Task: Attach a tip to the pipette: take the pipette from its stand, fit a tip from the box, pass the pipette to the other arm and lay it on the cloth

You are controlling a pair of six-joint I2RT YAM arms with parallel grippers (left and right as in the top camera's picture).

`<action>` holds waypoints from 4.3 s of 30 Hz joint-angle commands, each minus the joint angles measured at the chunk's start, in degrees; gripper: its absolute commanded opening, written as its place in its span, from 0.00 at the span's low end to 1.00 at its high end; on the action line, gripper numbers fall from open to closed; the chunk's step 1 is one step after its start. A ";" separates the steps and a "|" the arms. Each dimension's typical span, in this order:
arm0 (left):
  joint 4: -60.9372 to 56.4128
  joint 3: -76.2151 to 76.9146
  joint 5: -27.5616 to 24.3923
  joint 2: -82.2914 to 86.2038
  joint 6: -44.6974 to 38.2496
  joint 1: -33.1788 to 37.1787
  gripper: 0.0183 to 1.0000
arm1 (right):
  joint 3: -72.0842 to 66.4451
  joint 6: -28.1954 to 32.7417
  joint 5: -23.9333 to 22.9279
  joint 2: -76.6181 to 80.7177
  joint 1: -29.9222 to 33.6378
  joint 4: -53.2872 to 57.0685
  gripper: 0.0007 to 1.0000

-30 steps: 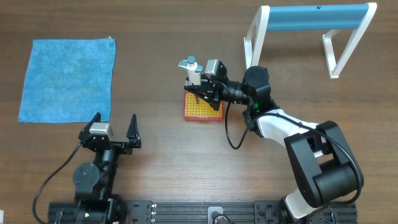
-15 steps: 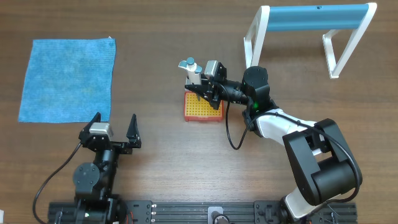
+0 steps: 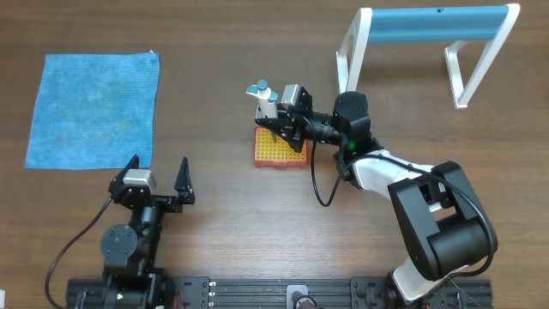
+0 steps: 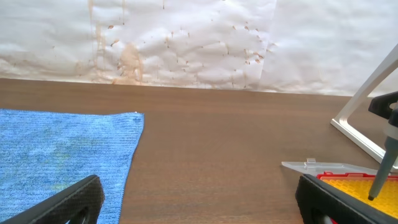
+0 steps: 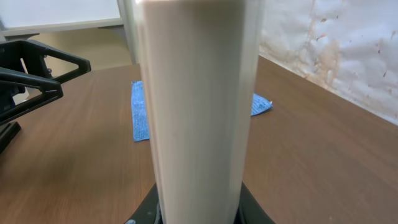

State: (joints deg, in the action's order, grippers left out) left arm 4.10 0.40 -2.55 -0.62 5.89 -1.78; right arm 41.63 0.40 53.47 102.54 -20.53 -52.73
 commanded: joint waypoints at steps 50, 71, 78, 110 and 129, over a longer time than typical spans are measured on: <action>0.46 -0.09 0.59 0.42 -0.52 -0.22 1.00 | -0.13 -0.70 -0.28 -7.54 -0.55 -0.28 0.07; 0.46 -0.09 0.59 0.42 -0.52 -0.22 1.00 | 23.21 1.70 -3.76 -14.14 -10.05 29.00 0.07; 0.46 -0.09 0.59 0.42 -0.52 -0.22 1.00 | 23.21 1.60 -3.74 -14.14 -10.80 30.18 0.07; -12.28 0.00 -1.38 0.37 7.45 -0.17 1.00 | 23.21 -11.34 6.21 -14.32 -6.49 23.96 0.07; -5.42 52.30 -26.18 -52.70 6.12 -0.13 1.00 | 23.21 -12.70 13.31 -14.32 -4.61 23.91 0.07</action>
State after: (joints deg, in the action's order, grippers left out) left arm -0.99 47.16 -19.68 -50.30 11.70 -1.76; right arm 64.05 -10.28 63.64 89.21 -26.83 -28.51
